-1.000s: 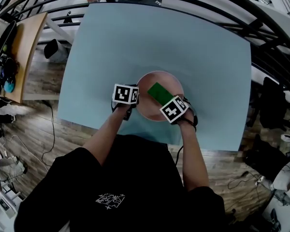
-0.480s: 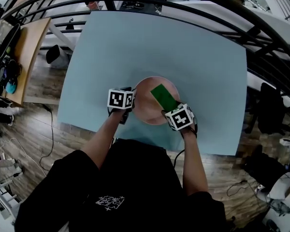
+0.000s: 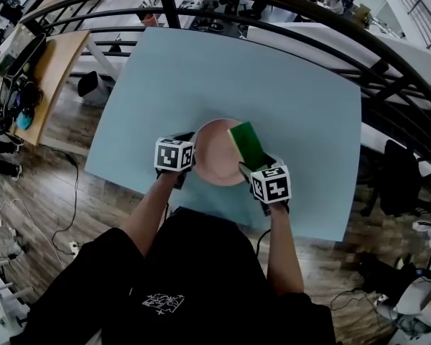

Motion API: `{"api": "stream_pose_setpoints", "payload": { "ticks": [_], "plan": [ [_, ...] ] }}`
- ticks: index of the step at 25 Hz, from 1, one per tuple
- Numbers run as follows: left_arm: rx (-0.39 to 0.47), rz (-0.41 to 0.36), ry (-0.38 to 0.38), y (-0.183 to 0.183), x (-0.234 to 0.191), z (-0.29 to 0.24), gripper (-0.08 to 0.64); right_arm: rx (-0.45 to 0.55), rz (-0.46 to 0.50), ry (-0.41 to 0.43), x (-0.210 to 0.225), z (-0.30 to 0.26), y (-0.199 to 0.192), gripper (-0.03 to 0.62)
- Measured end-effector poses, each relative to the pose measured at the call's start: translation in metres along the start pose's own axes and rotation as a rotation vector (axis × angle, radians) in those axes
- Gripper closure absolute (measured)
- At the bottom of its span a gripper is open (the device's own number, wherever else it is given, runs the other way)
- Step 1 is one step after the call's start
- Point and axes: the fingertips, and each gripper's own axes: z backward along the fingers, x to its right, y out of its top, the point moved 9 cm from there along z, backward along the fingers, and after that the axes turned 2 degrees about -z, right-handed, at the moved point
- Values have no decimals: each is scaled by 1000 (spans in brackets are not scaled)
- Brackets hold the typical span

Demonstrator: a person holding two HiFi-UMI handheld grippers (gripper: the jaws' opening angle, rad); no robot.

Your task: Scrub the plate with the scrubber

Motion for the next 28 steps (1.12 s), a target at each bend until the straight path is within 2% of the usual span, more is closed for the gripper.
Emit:
{"api": "stream_pose_setpoints", "payload": {
  "ticks": [5, 12, 16, 22, 28],
  "plan": [
    [60, -4, 8, -4, 34, 20, 552, 56, 4, 21, 7, 22, -15, 259],
    [115, 10, -13, -9, 44, 47, 552, 98, 2, 33, 6, 24, -13, 259],
    [149, 6, -13, -6, 44, 61, 552, 156, -16, 39, 0, 34, -4, 259],
    [239, -42, -46, 22, 47, 79, 552, 275, -75, 16, -6, 62, 15, 259],
    [337, -89, -116, 58, 39, 104, 552, 384, -118, -51, -22, 88, 37, 259]
  ]
}}
